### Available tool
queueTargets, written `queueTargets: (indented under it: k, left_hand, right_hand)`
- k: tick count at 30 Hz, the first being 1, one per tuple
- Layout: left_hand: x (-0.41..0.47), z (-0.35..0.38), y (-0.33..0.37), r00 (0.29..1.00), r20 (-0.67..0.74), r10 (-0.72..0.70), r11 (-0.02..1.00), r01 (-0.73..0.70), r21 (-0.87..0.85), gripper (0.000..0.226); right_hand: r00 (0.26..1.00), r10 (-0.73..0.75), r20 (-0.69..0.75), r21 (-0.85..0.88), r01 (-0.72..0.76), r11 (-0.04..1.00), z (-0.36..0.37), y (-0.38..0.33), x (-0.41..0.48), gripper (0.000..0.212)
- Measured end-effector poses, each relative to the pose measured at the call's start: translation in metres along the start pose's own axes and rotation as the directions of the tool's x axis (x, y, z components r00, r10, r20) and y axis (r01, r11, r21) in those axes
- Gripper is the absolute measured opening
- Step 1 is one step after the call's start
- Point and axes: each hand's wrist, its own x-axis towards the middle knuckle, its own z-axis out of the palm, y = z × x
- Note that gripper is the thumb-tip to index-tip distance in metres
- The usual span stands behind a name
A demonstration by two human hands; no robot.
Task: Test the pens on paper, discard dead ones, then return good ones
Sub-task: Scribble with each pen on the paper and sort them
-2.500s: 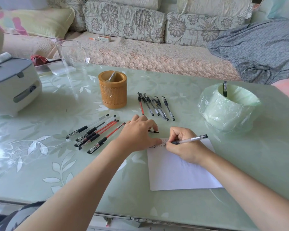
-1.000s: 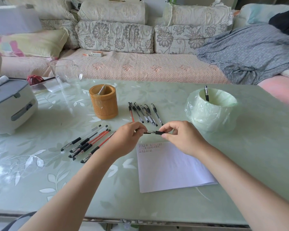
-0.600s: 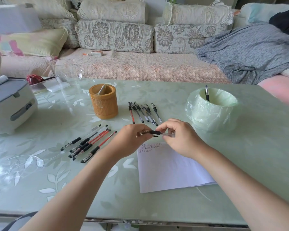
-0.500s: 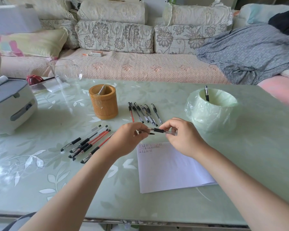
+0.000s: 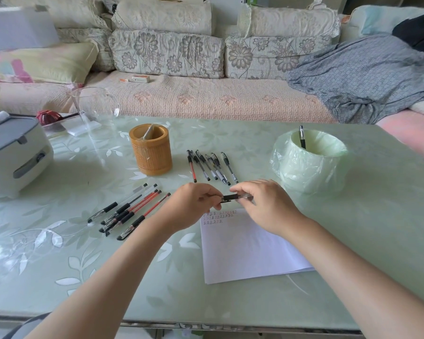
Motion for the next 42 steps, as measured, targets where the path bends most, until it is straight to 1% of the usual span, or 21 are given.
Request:
queueTargets:
  k: [3, 5, 6, 8, 9, 13, 17, 19, 21, 23, 24, 26, 27, 30, 31, 33, 36, 38, 39, 40, 42]
  left_hand:
    - [-0.003, 0.002, 0.012, 0.998, 0.027, -0.048, 0.988, 0.051, -0.146, 0.013]
    - [-0.005, 0.003, 0.019, 0.995, 0.071, -0.076, 0.969, 0.090, -0.230, 0.012]
    - [-0.006, 0.003, 0.022, 0.991, 0.105, -0.088, 0.959, 0.113, -0.262, 0.011]
    - [-0.008, 0.005, 0.026, 0.980, 0.165, -0.110, 0.947, 0.154, -0.283, 0.010]
    - [-0.008, 0.006, 0.028, 0.975, 0.187, -0.123, 0.946, 0.172, -0.275, 0.010]
    - [-0.008, 0.007, 0.040, 0.963, 0.219, -0.154, 0.938, 0.212, -0.273, 0.011]
    - [-0.008, 0.003, 0.054, 0.960, 0.222, -0.170, 0.940, 0.225, -0.255, 0.015]
    - [-0.008, 0.003, 0.056, 0.971, 0.160, -0.175, 0.951, 0.209, -0.229, 0.011]
    - [-0.006, 0.004, 0.056, 0.984, 0.031, -0.176, 0.960, 0.179, -0.215, 0.009]
    - [-0.004, 0.003, 0.058, 0.984, -0.071, -0.164, 0.962, 0.144, -0.234, 0.011]
    - [-0.003, 0.004, 0.060, 0.983, -0.095, -0.155, 0.957, 0.125, -0.263, 0.012]
    - [-0.001, 0.007, 0.064, 0.985, -0.120, -0.120, 0.947, 0.078, -0.312, 0.014]
    - [0.001, 0.010, 0.067, 0.986, -0.139, -0.092, 0.949, 0.044, -0.311, 0.013]
    - [0.015, 0.021, 0.070, 0.964, -0.264, -0.025, 0.967, -0.043, -0.250, 0.010]
    - [0.022, 0.025, 0.071, 0.957, -0.290, -0.011, 0.973, -0.057, -0.224, 0.011]
    - [0.036, 0.034, 0.078, 0.961, -0.277, 0.025, 0.982, -0.076, -0.173, 0.013]
    - [0.060, 0.050, 0.092, 0.970, -0.227, 0.091, 0.992, -0.109, -0.069, 0.013]
    - [0.076, 0.061, 0.102, 0.974, -0.200, 0.110, 0.992, -0.118, -0.032, 0.018]
    - [0.083, 0.068, 0.105, 0.978, -0.182, 0.101, 0.994, -0.108, -0.030, 0.024]
    - [0.089, 0.074, 0.108, 0.983, -0.162, 0.082, 0.996, -0.088, -0.033, 0.031]
    - [0.100, 0.087, 0.110, 0.992, -0.121, 0.045, 0.998, -0.049, -0.036, 0.044]
  right_hand:
    - [0.995, -0.093, 0.039, -0.193, 0.099, 0.976, 0.001, -0.004, -0.004, 0.038]
    - [0.994, -0.099, 0.053, -0.274, 0.110, 0.955, 0.001, -0.005, -0.005, 0.041]
    - [0.994, -0.091, 0.059, -0.309, 0.105, 0.945, 0.002, -0.007, -0.005, 0.047]
    - [0.994, -0.078, 0.071, -0.369, 0.099, 0.924, 0.003, -0.011, -0.005, 0.061]
    - [0.994, -0.091, 0.058, -0.377, 0.106, 0.920, 0.004, -0.012, -0.005, 0.064]
    - [0.986, -0.149, -0.072, -0.325, 0.118, 0.938, 0.001, -0.014, -0.006, 0.053]
    - [0.989, -0.127, -0.079, -0.268, 0.102, 0.958, -0.007, -0.013, -0.006, 0.050]
    - [0.994, -0.106, -0.019, -0.216, 0.100, 0.971, -0.013, -0.012, -0.008, 0.048]
    - [0.994, -0.057, 0.093, -0.083, 0.065, 0.994, -0.021, -0.008, -0.012, 0.043]
    - [0.987, -0.040, 0.153, 0.081, 0.028, 0.996, -0.028, -0.003, -0.015, 0.023]
    - [0.988, -0.048, 0.144, 0.119, 0.030, 0.992, -0.031, -0.001, -0.016, 0.015]
    - [0.995, -0.057, 0.083, 0.130, 0.046, 0.990, -0.038, 0.008, -0.014, 0.006]
    - [0.998, -0.051, 0.044, 0.124, 0.045, 0.991, -0.044, 0.015, -0.011, 0.006]
    - [0.990, -0.006, -0.140, 0.104, 0.021, 0.994, -0.073, 0.037, 0.001, 0.015]
    - [0.973, 0.011, -0.231, 0.092, 0.011, 0.996, -0.085, 0.044, 0.005, 0.017]
    - [0.909, 0.041, -0.414, 0.054, -0.020, 0.998, -0.110, 0.057, 0.014, 0.018]
    - [0.811, 0.073, -0.580, 0.009, -0.083, 0.997, -0.138, 0.075, 0.026, 0.007]
    - [0.774, 0.083, -0.628, 0.000, -0.106, 0.994, -0.144, 0.088, 0.034, 0.006]
    - [0.770, 0.086, -0.633, -0.011, -0.120, 0.993, -0.144, 0.094, 0.038, 0.007]
    - [0.776, 0.092, -0.623, -0.029, -0.141, 0.990, -0.141, 0.100, 0.040, 0.007]
    - [0.817, 0.135, -0.561, -0.078, -0.215, 0.974, -0.133, 0.109, 0.044, 0.005]
